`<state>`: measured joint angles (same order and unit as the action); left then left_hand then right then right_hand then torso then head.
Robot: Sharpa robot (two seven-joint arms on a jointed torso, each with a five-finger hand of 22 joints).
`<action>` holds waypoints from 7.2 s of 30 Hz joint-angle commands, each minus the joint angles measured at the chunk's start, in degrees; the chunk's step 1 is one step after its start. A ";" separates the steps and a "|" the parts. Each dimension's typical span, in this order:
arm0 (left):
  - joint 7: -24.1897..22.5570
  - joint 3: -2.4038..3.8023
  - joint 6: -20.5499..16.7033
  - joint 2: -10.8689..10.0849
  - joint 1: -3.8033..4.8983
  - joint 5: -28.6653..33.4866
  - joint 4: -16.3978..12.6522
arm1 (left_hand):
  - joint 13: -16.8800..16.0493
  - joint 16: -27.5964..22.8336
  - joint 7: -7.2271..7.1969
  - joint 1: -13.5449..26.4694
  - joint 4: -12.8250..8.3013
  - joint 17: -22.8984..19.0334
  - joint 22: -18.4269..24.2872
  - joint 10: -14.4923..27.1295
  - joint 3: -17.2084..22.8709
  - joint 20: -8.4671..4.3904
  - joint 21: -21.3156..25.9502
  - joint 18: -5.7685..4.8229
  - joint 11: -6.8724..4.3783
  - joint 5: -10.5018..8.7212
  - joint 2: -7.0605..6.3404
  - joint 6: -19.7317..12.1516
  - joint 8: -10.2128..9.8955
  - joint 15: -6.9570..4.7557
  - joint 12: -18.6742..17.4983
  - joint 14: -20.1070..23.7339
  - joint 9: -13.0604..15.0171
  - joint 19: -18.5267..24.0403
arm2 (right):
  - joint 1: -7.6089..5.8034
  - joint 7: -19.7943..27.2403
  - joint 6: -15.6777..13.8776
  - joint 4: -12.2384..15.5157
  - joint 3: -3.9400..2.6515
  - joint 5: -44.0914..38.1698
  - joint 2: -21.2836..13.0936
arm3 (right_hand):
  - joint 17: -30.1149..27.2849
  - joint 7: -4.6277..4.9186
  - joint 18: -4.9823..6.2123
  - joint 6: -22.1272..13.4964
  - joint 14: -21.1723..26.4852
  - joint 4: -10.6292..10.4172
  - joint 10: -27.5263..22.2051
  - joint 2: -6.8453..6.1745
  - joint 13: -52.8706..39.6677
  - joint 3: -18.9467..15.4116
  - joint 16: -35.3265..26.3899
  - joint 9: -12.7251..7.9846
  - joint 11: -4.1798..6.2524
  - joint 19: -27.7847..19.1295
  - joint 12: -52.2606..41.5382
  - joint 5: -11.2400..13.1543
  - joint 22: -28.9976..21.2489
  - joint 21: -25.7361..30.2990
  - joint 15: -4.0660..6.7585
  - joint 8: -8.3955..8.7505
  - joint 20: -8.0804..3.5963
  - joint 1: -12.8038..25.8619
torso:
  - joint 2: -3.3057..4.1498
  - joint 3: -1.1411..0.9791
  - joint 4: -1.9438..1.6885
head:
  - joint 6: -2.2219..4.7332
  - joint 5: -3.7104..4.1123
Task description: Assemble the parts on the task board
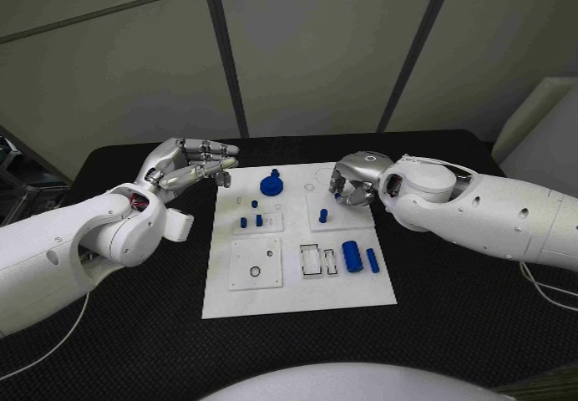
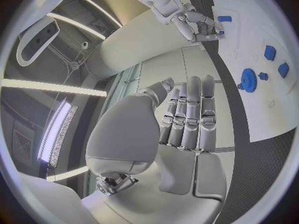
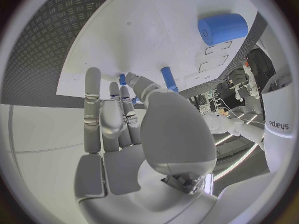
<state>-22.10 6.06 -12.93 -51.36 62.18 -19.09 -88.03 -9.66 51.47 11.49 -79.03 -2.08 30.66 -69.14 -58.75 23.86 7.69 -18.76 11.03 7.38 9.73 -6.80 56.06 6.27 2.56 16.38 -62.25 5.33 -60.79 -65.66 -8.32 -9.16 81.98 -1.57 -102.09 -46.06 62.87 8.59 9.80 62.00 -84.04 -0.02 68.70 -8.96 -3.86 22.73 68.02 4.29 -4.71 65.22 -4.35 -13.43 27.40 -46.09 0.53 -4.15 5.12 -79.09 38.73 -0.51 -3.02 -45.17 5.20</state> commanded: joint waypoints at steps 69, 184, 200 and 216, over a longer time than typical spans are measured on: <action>1.31 0.01 0.06 0.76 0.01 -0.82 1.94 | 0.25 -0.72 0.60 -1.40 -0.56 -0.54 -0.08 1.59 -0.78 0.52 0.07 -0.78 0.48 -0.27 0.44 -1.45 0.25 0.45 0.35 0.48 -0.29 0.06 | 0.24 2.73 -11.86 13.54 -0.24 4.90 -1.49 | 3.01 -0.17 0.83 3.85 -2.14 5.32 4.28 2.37 -0.71 8.18 4.67 1.34 0.64 -4.38 -0.12 0.23 6.50 -8.66 0.68 -0.57 -0.85 -3.22 | -0.10 0.04 -0.06 | 0.19 -2.40; 2.56 0.01 0.92 2.63 0.02 0.09 3.86 | 0.21 -0.75 0.53 -1.17 -0.38 -0.72 -0.02 1.46 -1.12 0.58 0.10 -0.72 0.39 -0.26 0.70 -1.26 0.88 0.41 1.05 0.27 -0.24 -0.01 | 8.47 6.16 -7.69 9.90 -0.11 0.42 8.14 | 2.76 1.16 0.84 -4.20 -1.72 4.23 -8.51 0.34 0.26 4.56 5.72 0.00 -1.85 -5.43 0.33 -0.62 6.29 -8.50 -1.71 0.64 1.42 0.32 | -0.09 -0.04 0.10 | -3.18 -12.39; 2.81 0.00 1.37 2.38 -0.10 0.09 3.75 | 0.21 -0.75 0.53 -1.17 -0.38 -0.72 -0.02 1.46 -1.12 0.58 0.10 -0.72 0.39 -0.26 0.70 -1.26 0.88 0.41 1.05 0.27 -0.24 -0.01 | 8.31 2.94 -12.20 14.97 -1.91 -0.14 2.07 | 3.11 0.75 0.86 -4.40 -1.75 4.10 -9.07 0.67 0.15 4.13 6.24 0.07 -1.69 -5.32 -0.52 -0.79 6.17 -8.49 -1.65 0.21 1.34 0.15 | -0.10 0.08 0.13 | -2.15 -11.01; 2.82 -0.01 1.42 1.88 -0.15 0.09 3.54 | 0.21 -0.76 0.53 -1.12 -0.33 -0.75 0.00 1.48 -1.16 0.59 0.13 -0.71 0.38 -0.25 0.75 -1.28 0.93 0.42 1.12 0.27 -0.24 -0.01 | 5.50 -1.40 -3.20 15.16 -5.82 0.31 -4.97 | 0.31 -1.01 0.82 -5.23 -1.08 1.94 -9.82 -0.72 0.14 -0.06 4.71 0.06 -1.50 -5.49 -2.46 0.23 4.71 -6.47 -1.74 0.52 1.36 1.90 | -0.06 0.10 -0.05 | -0.99 -8.85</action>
<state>-19.12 6.03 -12.26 -49.52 61.99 -19.15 -84.34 -9.49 51.04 12.07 -80.31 -2.29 29.96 -69.16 -57.69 22.99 7.69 -18.76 11.05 7.90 9.73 -6.55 55.07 6.93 2.77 17.30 -62.05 5.12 -60.79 -60.05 -8.55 -15.12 97.19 -7.34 -101.74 -51.04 63.21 7.82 9.80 56.91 -84.14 1.96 59.25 -9.41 -3.67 22.92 72.99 4.39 -6.13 59.59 -6.62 -13.15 32.14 -52.74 -0.82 -3.78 6.25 -76.97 38.64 -0.39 -2.98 -46.19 -3.77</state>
